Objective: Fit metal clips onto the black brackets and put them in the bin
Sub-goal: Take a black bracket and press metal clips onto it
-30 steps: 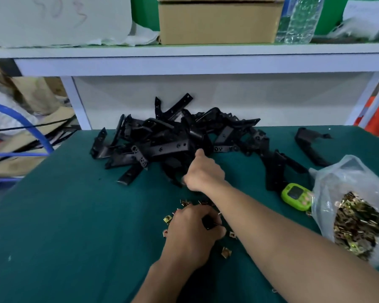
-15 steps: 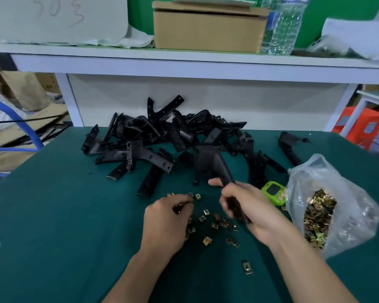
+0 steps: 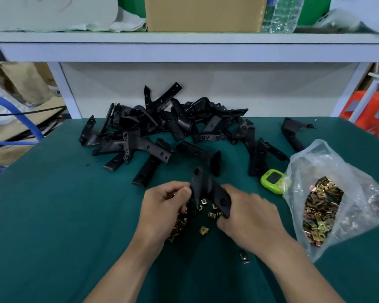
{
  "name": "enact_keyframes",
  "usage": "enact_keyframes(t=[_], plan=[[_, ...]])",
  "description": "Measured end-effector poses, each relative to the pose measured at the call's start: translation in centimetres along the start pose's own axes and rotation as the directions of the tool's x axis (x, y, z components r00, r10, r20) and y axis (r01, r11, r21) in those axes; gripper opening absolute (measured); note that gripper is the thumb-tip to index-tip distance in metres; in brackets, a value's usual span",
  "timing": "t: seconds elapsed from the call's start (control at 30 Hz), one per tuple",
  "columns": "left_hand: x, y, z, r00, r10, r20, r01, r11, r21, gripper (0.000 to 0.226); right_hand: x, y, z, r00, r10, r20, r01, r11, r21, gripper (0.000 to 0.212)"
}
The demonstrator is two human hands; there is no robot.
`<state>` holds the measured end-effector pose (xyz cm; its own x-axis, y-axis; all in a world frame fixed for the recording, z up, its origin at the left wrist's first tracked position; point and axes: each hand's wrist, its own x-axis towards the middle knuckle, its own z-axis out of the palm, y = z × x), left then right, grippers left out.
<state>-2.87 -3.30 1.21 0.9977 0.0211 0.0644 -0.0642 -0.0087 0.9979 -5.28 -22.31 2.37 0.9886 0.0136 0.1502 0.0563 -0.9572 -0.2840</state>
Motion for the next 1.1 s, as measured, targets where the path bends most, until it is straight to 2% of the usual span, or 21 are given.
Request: enact_keyframes(t=[0.07, 0.17, 0.3, 0.47, 0.57, 0.73, 0.93, 1.1], plan=[[-0.2, -0.1, 0.4, 0.998, 0.003, 0.055, -0.005, 0.999, 0.048, 0.022, -0.1, -0.5, 0.6, 0.994, -0.023, -0.109, 0.013, 0.995, -0.099, 0.044], [-0.5, 0.0, 0.9, 0.999, 0.032, 0.02, -0.033, 0.999, 0.043, 0.02, 0.1, -1.3, 1.5, 0.983, 0.006, -0.183, -0.013, 0.999, -0.036, 0.025], [-0.3, -0.3, 0.5, 0.992, 0.09, -0.092, -0.083, 0.993, 0.079, 0.027, 0.3, -1.1, 2.3, 0.98, 0.089, -0.176, -0.077, 0.994, 0.076, 0.025], [0.0, -0.6, 0.2, 1.0, -0.017, 0.001, 0.017, 1.0, -0.013, 0.037, 0.3, -0.8, 2.6, 0.973, 0.135, -0.187, -0.115, 0.987, 0.113, 0.025], [-0.2, -0.5, 0.3, 0.999, -0.005, 0.037, 0.005, 1.0, -0.014, 0.038, 0.1, -1.0, 2.5, 0.973, 0.131, -0.191, -0.107, 0.986, 0.129, 0.022], [-0.4, -0.6, 0.5, 0.999, 0.014, 0.037, -0.014, 1.0, 0.015, 0.015, -0.2, -1.0, 2.3, 0.974, 0.123, -0.193, -0.091, 0.982, 0.163, 0.025], [-0.6, 0.0, 0.9, 0.998, 0.063, 0.011, -0.063, 0.998, 0.008, 0.028, 0.0, -1.0, 2.3, 0.974, 0.14, -0.177, -0.107, 0.977, 0.184, 0.021], [-0.4, 0.3, 0.5, 1.0, -0.011, -0.006, 0.01, 0.994, -0.109, 0.034, -0.1, -0.9, 2.4, 0.966, 0.136, -0.218, -0.098, 0.979, 0.179, 0.026]])
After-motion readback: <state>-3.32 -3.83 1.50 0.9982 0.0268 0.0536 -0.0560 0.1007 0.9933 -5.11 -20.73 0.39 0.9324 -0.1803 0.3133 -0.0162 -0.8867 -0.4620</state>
